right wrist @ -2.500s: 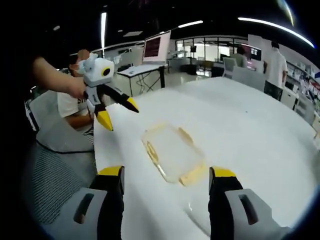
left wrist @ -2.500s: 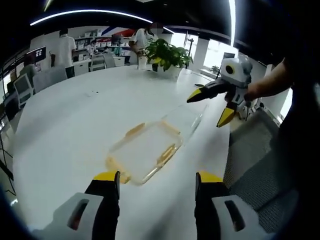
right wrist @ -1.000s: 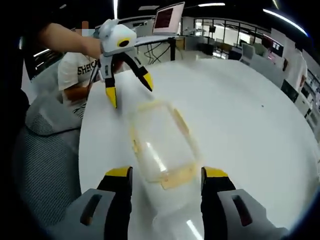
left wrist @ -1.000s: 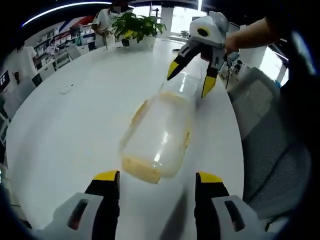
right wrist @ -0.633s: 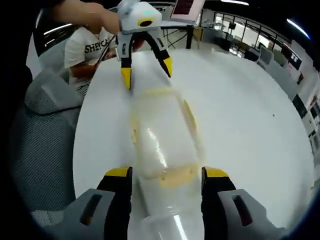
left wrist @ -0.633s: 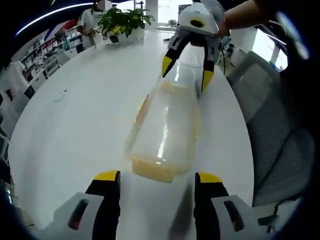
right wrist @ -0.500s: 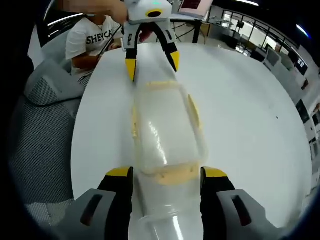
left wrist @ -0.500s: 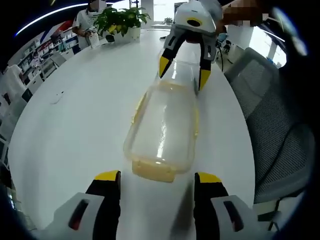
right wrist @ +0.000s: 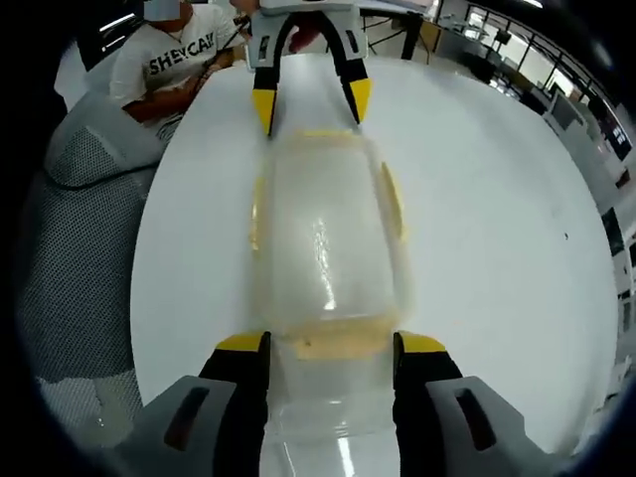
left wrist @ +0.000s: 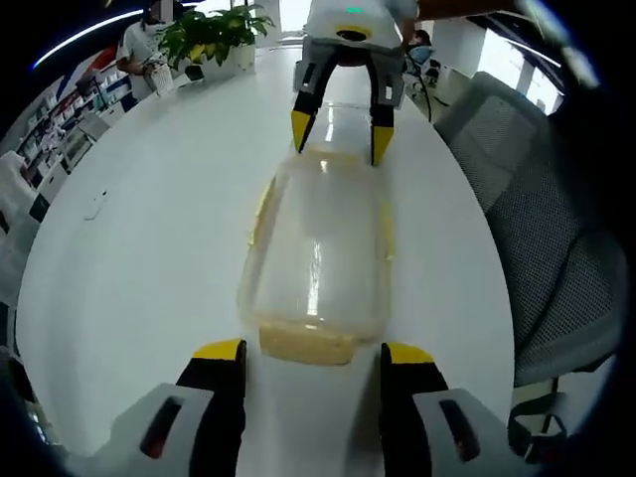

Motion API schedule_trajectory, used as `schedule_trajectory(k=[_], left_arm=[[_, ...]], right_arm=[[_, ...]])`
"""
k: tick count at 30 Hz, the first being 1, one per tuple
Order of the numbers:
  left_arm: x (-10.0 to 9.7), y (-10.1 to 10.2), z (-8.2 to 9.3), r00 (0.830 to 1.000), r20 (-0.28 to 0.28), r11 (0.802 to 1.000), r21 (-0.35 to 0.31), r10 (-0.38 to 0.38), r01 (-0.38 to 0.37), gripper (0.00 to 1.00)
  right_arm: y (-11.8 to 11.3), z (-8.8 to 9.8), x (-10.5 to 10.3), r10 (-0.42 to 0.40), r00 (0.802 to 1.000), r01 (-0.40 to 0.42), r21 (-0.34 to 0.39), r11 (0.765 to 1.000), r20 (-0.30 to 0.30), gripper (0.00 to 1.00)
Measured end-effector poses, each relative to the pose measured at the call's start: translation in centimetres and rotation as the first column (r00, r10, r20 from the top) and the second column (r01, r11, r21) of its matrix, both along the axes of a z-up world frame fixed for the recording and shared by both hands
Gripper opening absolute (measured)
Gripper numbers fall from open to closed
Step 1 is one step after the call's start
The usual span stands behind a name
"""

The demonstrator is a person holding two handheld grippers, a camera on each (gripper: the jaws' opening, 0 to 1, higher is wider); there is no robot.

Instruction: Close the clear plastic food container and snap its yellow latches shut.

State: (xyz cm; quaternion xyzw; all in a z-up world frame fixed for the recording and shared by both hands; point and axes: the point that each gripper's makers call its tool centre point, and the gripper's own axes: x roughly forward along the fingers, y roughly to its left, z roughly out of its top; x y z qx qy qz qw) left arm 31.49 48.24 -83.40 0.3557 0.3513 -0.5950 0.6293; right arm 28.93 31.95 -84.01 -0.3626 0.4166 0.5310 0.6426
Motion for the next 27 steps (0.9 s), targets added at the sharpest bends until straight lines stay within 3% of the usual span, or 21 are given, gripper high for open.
schedule_trajectory(k=[8,12,20,27], left_arm=[[0.4,-0.4,-0.2,0.999,0.009,0.999,0.025,-0.036,0.035,0.44],[0.1,-0.4,-0.5,0.998,0.001,0.997,0.048,-0.058,0.058,0.33],[-0.6,-0.6,-1.1,0.998,-0.017,0.996,0.059,-0.066,0.067,0.33],[-0.6,-0.6,-1.2,0.999,-0.016,0.996,0.073,-0.042,0.043,0.34]], right_arm=[[-0.1,-0.4,0.0,0.032,0.999,-0.033,-0.029,0.999,-0.011,0.43],[-0.3,-0.5,0.1,0.038,0.999,-0.039,-0.045,0.998,-0.019,0.39],[-0.4,-1.1,0.0,0.049,0.997,-0.053,-0.073,0.996,-0.055,0.38],[-0.3,-1.0,0.1,0.100,0.994,-0.104,-0.104,0.989,-0.044,0.38]])
